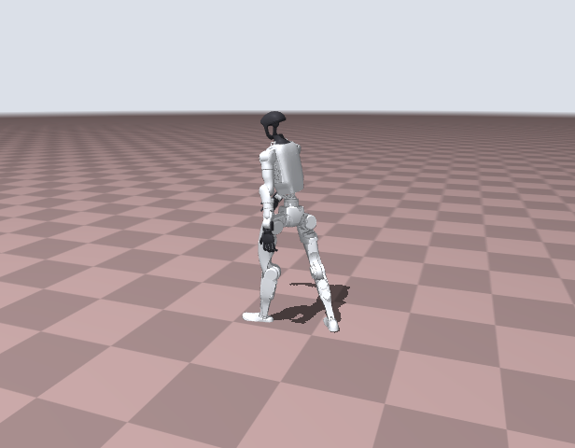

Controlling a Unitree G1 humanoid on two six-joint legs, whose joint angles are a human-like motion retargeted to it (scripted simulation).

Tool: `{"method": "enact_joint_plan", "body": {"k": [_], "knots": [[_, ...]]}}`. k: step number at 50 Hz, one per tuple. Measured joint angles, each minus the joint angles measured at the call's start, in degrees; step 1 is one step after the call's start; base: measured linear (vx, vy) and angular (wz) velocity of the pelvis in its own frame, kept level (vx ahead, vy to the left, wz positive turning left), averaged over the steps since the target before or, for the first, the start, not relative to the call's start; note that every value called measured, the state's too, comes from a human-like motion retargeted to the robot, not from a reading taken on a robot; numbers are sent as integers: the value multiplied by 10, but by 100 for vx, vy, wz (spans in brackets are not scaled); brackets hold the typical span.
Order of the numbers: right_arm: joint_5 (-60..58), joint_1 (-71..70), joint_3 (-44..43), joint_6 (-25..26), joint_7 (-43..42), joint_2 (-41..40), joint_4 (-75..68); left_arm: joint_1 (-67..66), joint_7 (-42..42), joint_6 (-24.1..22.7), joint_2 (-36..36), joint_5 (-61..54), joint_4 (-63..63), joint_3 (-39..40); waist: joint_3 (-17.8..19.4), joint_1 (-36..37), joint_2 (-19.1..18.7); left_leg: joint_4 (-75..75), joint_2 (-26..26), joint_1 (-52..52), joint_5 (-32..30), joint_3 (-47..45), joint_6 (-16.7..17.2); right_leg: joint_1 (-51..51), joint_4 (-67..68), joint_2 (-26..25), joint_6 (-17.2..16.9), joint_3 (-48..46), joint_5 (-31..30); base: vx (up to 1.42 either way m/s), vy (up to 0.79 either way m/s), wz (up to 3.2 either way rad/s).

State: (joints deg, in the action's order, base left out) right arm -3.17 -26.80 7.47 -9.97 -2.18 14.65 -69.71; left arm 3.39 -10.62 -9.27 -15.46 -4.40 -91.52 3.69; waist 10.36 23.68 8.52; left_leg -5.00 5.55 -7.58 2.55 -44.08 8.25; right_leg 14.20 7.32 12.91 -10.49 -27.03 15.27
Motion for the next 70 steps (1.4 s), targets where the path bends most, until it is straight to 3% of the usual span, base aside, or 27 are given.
{"method": "enact_joint_plan", "body": {"k": [3,5,9,13,15,18,22,28,37,42,51,56,60,68,70], "knots": [[-1,32,6,1,23,-17,-2,29,-7,-2,4,38,17,-30,-11,-13,-7,0,-1,21,7,31,-1,9,59,6,26,-13,-22,48,22,71],[43,58,26,-5,29,-27,-11,51,-6,-9,4,106,21,-57,-26,-28,-11,34,7,23,41,42,15,-26,188,35,51,-27,-34,46,23,95],[38,96,21,6,40,-30,-45,117,8,-4,5,136,38,-101,-45,-69,-25,59,1,27,74,102,6,-89,354,49,66,1,-69,38,20,135],[24,118,11,22,38,-26,-82,193,35,21,8,182,45,-141,-69,-119,-35,72,-11,14,87,161,5,-187,458,25,62,67,-39,28,10,125],[-33,112,-12,24,49,-22,-96,244,34,9,6,137,53,-147,-57,-106,-43,0,-18,64,62,168,-12,-226,473,2,76,111,-14,26,1,8],[-28,115,-18,26,42,-17,-107,294,43,11,5,140,65,-176,-56,-135,-52,0,-22,77,69,195,-12,-265,442,-12,86,125,10,23,2,68],[1,119,-21,15,27,-11,-107,343,60,-2,5,124,89,-209,-54,-182,-54,0,-34,94,76,236,-12,-280,290,-50,69,168,13,22,-1,99],[30,130,-34,15,20,-8,-105,376,91,-18,13,103,125,-237,-40,-225,-39,1,-68,139,91,290,-18,-217,56,-69,29,237,-83,25,-5,83],[16,136,-61,16,46,-10,-118,307,63,-28,32,153,156,-222,-59,-196,-41,30,-70,163,124,289,-34,-149,-1,-65,-4,231,-82,21,-8,-2],[23,131,-76,4,32,-15,-115,234,59,-35,37,148,108,-193,-72,-186,-42,44,-67,166,138,281,-41,-137,-12,-68,-22,240,-76,16,-8,-16],[76,128,-78,-12,15,-15,-105,109,40,-16,42,133,-33,-133,-90,-189,-40,73,-65,156,155,279,-35,-125,-24,-64,-24,232,-58,12,-6,5],[108,139,-69,-24,6,-11,-104,39,38,-25,38,121,-20,-86,-99,-187,-35,101,-67,138,167,283,-32,-119,-38,-58,-32,223,-55,9,-4,17],[56,137,-86,-21,7,-8,-114,17,24,-38,33,59,5,-61,-90,-160,-37,46,-67,162,146,287,-50,-120,-44,-68,-29,230,-58,4,-5,-18],[36,145,-86,-14,24,-8,-123,38,17,-28,27,90,-1,-64,-78,-164,-37,44,-68,162,142,310,-49,-108,-47,-64,-20,207,-51,3,-2,28],[66,153,-76,-15,23,-9,-121,49,27,-25,27,125,-5,-78,-78,-175,-33,78,-72,148,154,313,-35,-101,-47,-54,-19,193,-46,3,1,42]]}}
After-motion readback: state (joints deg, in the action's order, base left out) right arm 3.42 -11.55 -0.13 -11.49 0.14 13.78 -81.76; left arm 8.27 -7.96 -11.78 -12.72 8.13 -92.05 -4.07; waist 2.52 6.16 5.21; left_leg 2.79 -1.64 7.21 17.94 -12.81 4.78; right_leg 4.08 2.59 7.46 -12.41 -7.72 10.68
